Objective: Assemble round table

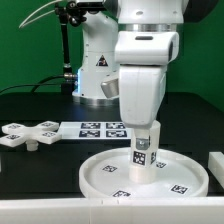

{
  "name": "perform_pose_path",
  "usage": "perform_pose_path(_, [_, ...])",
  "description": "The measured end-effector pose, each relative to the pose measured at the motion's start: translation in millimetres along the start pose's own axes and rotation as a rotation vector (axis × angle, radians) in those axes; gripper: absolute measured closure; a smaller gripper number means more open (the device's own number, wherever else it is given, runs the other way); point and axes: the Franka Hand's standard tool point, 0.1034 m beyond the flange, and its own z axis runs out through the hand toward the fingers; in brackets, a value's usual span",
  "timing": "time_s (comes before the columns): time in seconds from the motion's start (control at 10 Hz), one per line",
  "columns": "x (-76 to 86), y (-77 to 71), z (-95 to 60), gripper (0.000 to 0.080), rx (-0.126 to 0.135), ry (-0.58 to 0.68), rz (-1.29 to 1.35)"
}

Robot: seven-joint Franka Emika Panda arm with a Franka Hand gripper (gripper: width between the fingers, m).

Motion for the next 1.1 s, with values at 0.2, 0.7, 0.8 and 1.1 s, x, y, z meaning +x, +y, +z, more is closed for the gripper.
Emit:
perform_pose_path(0.2, [3.9, 1.0, -1.3, 0.015, -0.011, -0.025, -0.199])
perform_pose_path(0.7, [0.7, 1.2, 0.8, 0.015, -0.011, -0.062, -0.453])
perform_pose_path(0.8, [-0.3, 1.5, 0.8, 0.015, -0.01, -0.065, -0.495])
perform_pose_path(1.1, [-3.0, -2.0, 2.7, 0.0371, 0.008, -0.07, -0.488])
